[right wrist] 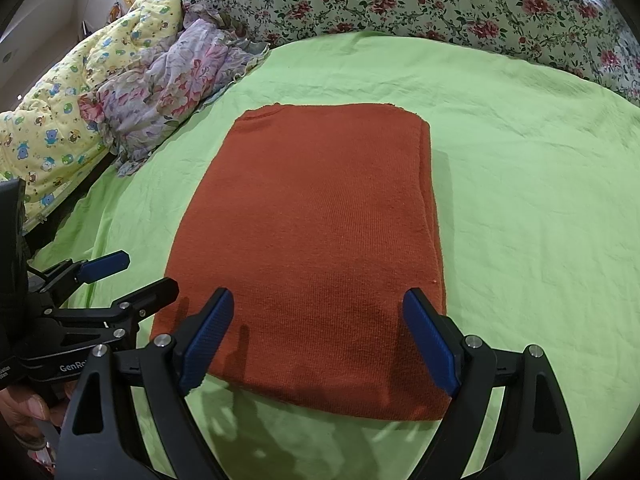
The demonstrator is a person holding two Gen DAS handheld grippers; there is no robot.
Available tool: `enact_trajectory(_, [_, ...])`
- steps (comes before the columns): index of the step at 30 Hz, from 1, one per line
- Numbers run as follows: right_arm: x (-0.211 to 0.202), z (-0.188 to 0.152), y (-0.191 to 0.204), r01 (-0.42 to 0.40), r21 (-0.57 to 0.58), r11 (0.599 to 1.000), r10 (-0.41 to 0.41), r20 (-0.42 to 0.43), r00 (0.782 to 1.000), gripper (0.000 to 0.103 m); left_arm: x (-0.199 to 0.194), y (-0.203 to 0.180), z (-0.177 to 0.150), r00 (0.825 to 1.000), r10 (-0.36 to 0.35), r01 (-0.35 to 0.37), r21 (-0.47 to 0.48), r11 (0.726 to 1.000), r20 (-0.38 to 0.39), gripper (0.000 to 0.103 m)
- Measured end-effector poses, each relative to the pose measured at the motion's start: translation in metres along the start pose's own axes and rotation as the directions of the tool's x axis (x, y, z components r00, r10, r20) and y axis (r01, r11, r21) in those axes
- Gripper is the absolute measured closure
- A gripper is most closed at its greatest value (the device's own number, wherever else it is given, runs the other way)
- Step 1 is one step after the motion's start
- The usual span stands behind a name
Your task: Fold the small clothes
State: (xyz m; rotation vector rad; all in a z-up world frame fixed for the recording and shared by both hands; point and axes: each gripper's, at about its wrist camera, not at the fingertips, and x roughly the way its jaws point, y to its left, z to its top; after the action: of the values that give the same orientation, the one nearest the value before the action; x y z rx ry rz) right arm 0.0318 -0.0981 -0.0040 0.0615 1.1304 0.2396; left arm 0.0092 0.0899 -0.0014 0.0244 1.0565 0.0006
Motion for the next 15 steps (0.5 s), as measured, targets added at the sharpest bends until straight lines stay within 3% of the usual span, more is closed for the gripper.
enact_trajectory(15, [-0.002, 0.0025, 0.0001, -0.001, 0.002, 1.0, 0.001, 0.005, 1.0, 0.016, 0.0011, -0.0021, 0.0022, 1.0, 0.003, -0.004, 0.016, 1.0, 0.01, 0.019])
